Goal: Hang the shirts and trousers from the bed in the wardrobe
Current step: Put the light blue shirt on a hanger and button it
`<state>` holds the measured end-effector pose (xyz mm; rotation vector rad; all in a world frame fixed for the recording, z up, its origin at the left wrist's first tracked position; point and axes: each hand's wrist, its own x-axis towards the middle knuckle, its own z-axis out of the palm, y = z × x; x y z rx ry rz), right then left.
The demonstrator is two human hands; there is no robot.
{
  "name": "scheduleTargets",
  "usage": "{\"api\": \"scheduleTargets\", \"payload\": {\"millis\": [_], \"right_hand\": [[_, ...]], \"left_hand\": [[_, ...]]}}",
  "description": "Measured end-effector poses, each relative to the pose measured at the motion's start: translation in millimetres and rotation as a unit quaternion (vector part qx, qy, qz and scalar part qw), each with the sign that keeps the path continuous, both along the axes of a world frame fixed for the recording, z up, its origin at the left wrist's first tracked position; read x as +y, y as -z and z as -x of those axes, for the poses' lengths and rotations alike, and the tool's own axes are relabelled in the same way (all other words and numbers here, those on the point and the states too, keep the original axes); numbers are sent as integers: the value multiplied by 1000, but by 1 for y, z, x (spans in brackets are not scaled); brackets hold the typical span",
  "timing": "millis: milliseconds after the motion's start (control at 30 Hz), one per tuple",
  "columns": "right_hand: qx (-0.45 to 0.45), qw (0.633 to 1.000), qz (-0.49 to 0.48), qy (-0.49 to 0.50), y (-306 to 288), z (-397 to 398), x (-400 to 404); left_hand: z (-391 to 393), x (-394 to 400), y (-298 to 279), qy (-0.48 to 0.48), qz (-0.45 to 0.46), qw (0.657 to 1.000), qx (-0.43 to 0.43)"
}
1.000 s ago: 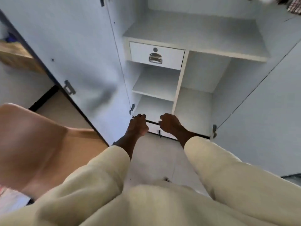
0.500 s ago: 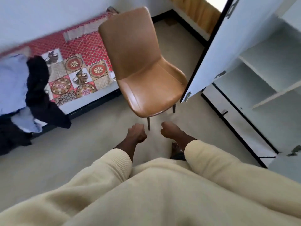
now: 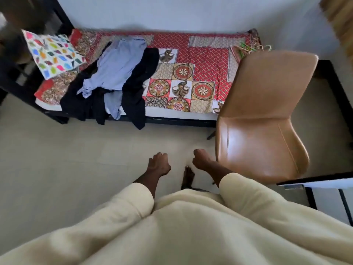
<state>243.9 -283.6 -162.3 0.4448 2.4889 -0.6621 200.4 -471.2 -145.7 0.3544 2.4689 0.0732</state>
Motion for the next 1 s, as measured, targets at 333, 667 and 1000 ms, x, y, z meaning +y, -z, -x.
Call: {"api": "scheduleTargets", "payload": {"millis": [333,667,1000], "right_hand": [[27,997,-1,-68,-24,197,20],[5,997,-14,-74,-4,341,15],[2,1000,15,-14,-15,525,-73]], "left_hand": [[173,19,-19,-120,-71,989,38],[320,-9,1,-166,-66,984,15],[522,-93,6,-143,-85,986,6]]}}
